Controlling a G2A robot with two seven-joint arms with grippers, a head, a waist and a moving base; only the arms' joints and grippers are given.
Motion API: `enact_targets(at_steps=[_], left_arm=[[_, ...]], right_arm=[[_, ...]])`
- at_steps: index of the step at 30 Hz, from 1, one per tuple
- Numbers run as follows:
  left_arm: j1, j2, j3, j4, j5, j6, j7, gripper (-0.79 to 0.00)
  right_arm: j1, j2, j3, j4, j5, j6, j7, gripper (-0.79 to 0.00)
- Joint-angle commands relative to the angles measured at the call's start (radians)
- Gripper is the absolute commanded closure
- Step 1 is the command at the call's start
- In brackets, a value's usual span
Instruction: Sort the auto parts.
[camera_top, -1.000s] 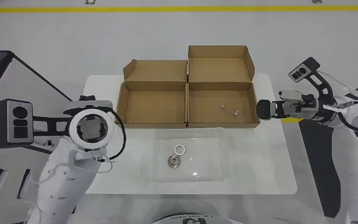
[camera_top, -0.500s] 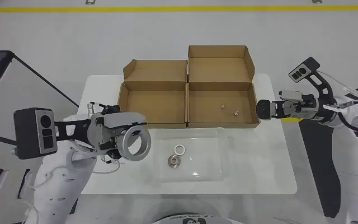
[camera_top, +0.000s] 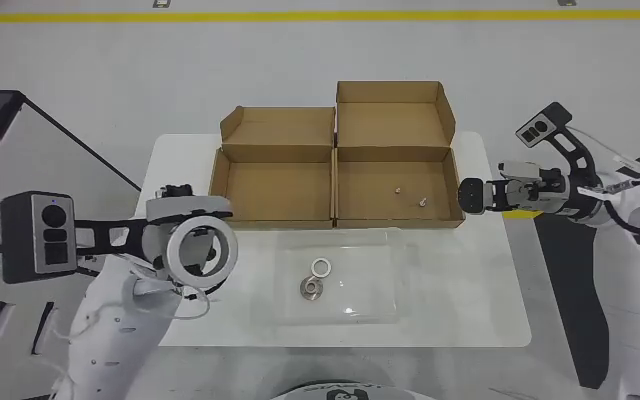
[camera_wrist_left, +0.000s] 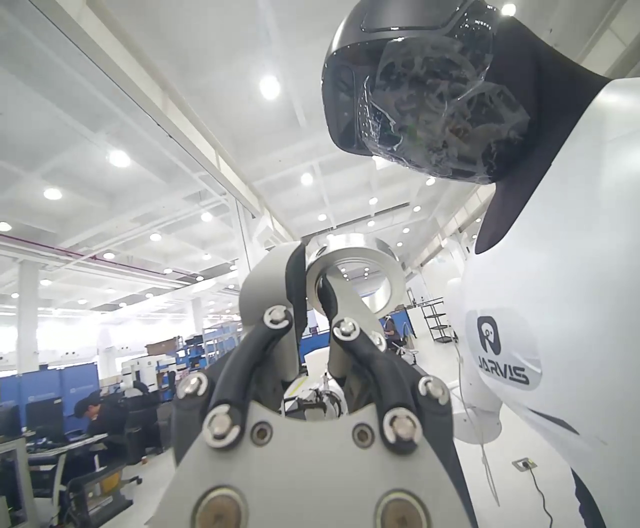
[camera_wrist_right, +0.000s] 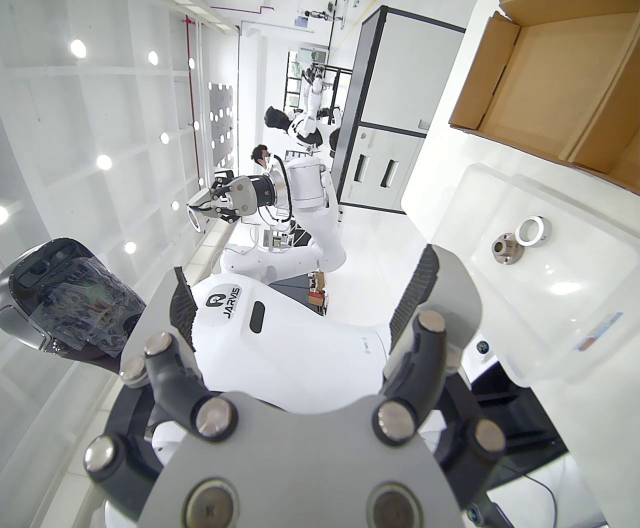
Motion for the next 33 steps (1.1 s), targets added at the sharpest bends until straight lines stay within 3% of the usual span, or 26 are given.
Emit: enact_targets(at_steps=[1,25,30,33], left_arm=[[0.000,0.000,0.000,0.000,0.000,0.000,0.000,0.000],[0.000,0.000,0.000,0.000,0.000,0.000,0.000,0.000],[-0.021,-0.007,0.030,-0.009,-0.030,0.072,-0.084,0.000],[-0.060,-0.010,0.039,0.012,-0.041,0.133,-0.189,0.000]], right_arm=[[0.000,0.000,0.000,0.000,0.000,0.000,0.000,-0.785],[0.000,0.000,0.000,0.000,0.000,0.000,0.000,-0.785],[0.000,0.000,0.000,0.000,0.000,0.000,0.000,-0.785],[0.000,0.000,0.000,0.000,0.000,0.000,0.000,-0.785]])
